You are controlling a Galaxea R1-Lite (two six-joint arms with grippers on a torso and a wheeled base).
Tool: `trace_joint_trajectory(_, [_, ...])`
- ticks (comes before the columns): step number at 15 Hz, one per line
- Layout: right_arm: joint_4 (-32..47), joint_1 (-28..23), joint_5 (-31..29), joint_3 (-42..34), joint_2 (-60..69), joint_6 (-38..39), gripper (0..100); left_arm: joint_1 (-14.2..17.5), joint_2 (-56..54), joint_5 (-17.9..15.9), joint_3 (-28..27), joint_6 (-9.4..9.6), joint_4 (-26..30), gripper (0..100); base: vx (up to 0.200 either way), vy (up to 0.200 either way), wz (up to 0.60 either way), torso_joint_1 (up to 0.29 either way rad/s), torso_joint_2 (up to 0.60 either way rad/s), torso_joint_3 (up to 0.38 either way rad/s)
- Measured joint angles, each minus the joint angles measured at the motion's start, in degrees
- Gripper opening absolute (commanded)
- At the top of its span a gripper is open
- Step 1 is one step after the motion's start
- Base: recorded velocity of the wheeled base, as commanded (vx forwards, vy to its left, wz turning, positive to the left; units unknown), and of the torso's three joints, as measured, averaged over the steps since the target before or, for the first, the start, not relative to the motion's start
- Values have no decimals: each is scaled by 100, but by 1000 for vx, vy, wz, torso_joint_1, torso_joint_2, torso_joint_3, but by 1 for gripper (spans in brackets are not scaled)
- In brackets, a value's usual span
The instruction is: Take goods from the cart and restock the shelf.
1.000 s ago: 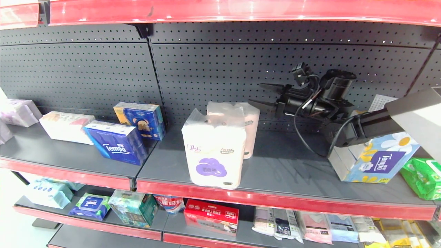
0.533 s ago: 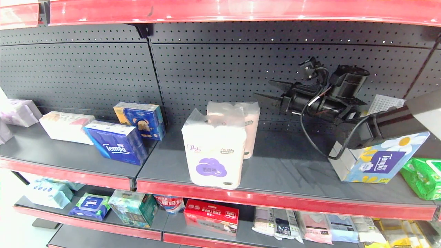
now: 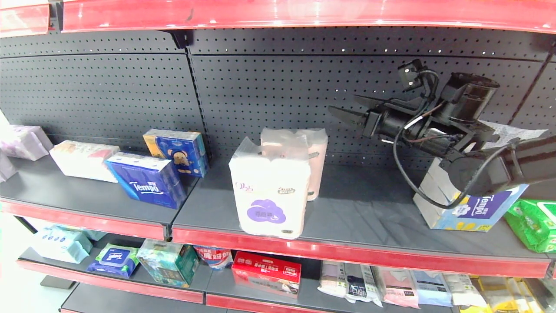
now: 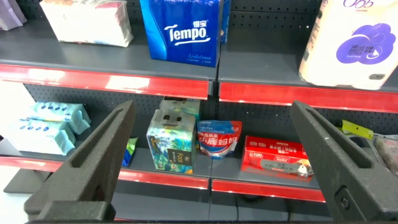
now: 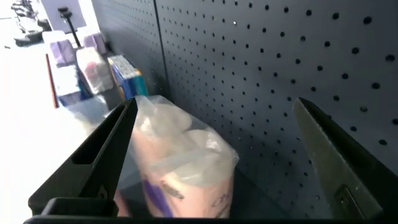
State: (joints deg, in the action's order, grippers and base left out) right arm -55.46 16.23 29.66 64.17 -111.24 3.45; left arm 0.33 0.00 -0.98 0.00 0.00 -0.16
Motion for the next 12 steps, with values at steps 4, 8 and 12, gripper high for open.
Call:
trace_joint_trajectory(4, [1,77,-418,-613,446,126,100,0,0,0,0,0,0,100,0,0,0,0,0,0])
trace_joint_trajectory(8, [0,202,-1258,-929,683,284,100,0,0,2,0,0,0,100,0,0,0,0,0,0])
trace_joint_trajectory(12, [6,500,-2093,-1445,884,335,100,0,0,0,0,0,0,100,0,0,0,0,0,0])
